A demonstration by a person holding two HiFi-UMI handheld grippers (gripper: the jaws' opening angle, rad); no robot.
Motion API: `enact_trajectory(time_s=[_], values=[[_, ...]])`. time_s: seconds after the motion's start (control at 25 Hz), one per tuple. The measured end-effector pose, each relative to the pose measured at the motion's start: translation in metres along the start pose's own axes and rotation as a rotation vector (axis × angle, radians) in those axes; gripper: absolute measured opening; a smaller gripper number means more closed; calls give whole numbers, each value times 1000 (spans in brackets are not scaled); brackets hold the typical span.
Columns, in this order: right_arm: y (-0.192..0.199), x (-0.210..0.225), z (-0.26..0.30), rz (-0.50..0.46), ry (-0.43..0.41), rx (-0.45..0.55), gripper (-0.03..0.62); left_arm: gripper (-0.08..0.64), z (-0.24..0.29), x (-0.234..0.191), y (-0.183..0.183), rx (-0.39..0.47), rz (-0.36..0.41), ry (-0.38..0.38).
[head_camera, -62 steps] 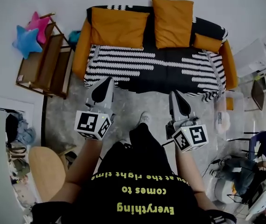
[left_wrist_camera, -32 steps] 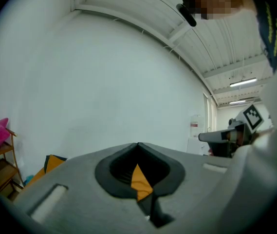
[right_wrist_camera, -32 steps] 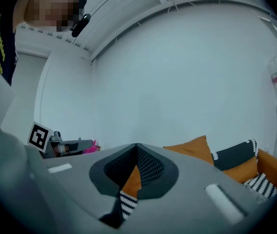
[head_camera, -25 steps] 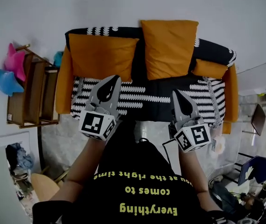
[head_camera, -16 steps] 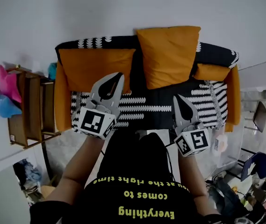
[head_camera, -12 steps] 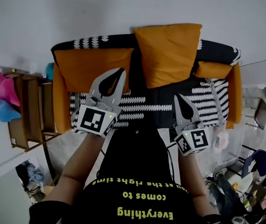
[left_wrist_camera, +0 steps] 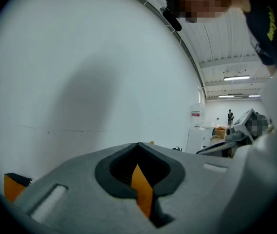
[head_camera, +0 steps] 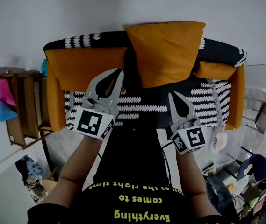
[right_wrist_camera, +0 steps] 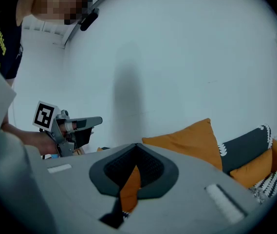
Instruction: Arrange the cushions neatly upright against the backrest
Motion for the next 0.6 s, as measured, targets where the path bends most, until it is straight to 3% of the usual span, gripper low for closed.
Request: enact_trajectory(time_s=[0.2,0.36,0.6], values=[[17,43,5,31,28,-27,11,-2,41,9,13,-15,25,-13],[51,82,12,44,83,-105,11,-2,80,14,27,-25,47,-13],[85,151,22,12,180,-186,36,81,150,27,50,-80,101,9]])
Point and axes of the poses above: the fingertips, and each gripper's own axes: z forward along the fingers, x to its right, y out of its underside, the point moved 8 cm from there along -z, backward along the fingers, and after that the axes turned 12 degrees about -y, right-handed, at the moved point
